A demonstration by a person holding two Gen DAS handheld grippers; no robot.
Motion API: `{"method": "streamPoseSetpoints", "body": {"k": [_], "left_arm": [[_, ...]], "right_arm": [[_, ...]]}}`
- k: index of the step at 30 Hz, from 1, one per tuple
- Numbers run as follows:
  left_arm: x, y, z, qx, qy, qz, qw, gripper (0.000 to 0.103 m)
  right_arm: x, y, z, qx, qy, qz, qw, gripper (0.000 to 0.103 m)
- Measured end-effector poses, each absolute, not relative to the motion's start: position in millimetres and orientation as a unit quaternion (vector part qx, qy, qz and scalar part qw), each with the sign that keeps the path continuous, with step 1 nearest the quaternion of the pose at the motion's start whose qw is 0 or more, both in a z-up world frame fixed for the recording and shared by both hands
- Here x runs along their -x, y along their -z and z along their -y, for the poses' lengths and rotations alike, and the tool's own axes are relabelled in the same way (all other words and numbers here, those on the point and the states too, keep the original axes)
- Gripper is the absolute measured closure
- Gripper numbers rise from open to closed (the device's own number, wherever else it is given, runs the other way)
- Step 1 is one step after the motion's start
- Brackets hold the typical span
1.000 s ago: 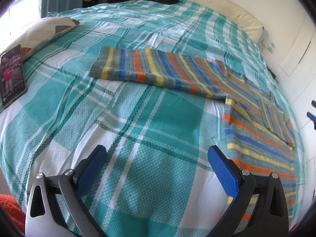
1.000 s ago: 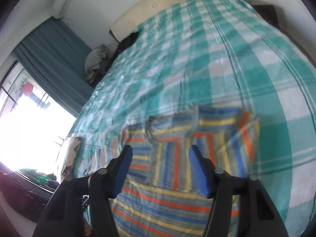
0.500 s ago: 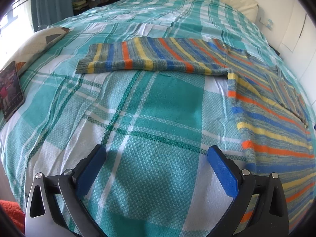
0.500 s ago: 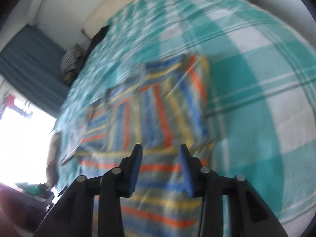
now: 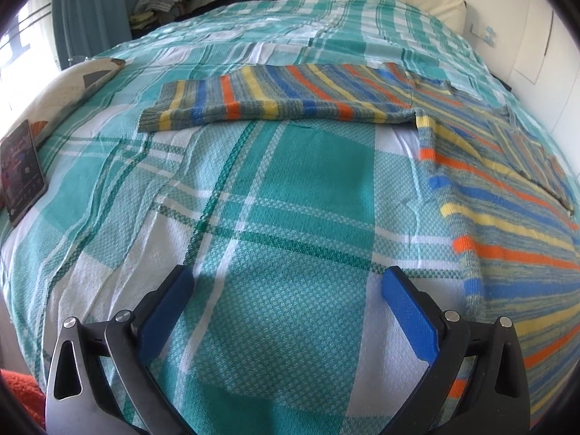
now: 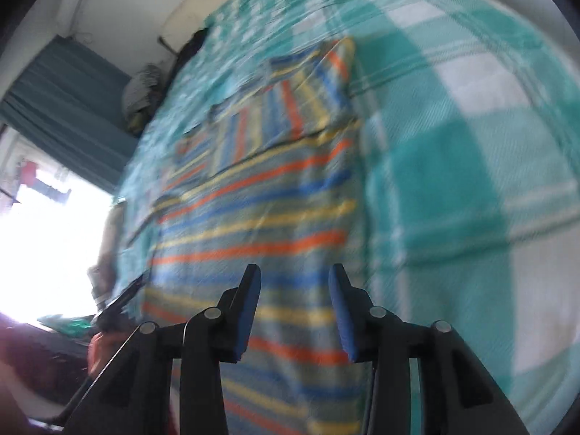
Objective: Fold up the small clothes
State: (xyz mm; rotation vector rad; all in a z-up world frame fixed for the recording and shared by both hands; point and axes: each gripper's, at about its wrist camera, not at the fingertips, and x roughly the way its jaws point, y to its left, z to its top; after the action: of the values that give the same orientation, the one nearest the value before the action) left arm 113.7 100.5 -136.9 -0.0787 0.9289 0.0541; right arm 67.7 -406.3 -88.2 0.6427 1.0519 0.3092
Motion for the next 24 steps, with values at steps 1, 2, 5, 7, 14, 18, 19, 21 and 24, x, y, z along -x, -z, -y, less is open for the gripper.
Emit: {"method": "streamPoseSetpoints", "body": {"k": [1, 2, 5, 7, 14, 18, 19, 21, 24], "left_arm": [[-112, 138, -100, 0.036, -0.025, -0.445, 0.894, 0.0], [-111, 138, -100, 0.034, -0.024, -0.444, 0.895, 0.0], [-109, 139, -100, 0.028, -0.018, -0.44, 0.897, 0.0], [-108, 139, -99, 0.026, -0.019, -0.438, 0.898, 0.0], [-107, 138, -97, 0.023, -0.021, -0.437, 0.899, 0.0], [-103, 137, -97, 0.021, -0.022, -0.435, 0.9, 0.0], [-102, 137, -97, 0.019, -0.022, -0.436, 0.9, 0.0], [-101, 137, -97, 0.018, -0.022, -0.436, 0.899, 0.0], [-101, 137, -97, 0.02, -0.021, -0.439, 0.898, 0.0]], "right_arm": [[-61, 97, 401, -0.304, -0.147, -0.503, 0.795, 0.064], [-52, 112, 397, -0.293, -0.128, -0.527, 0.788, 0.064], [-26, 118, 396, -0.269, -0.078, -0.492, 0.824, 0.079], [-11, 99, 390, -0.217, -0.015, -0.463, 0.859, 0.059], [2, 50, 365, -0.137, -0.022, -0.356, 0.924, 0.028], [-3, 59, 358, -0.138, -0.048, -0.381, 0.913, 0.028], [-3, 58, 356, -0.134, -0.053, -0.381, 0.913, 0.028], [-3, 57, 351, -0.123, -0.061, -0.382, 0.914, 0.028], [-1, 59, 346, -0.113, -0.069, -0.382, 0.915, 0.028]]}}
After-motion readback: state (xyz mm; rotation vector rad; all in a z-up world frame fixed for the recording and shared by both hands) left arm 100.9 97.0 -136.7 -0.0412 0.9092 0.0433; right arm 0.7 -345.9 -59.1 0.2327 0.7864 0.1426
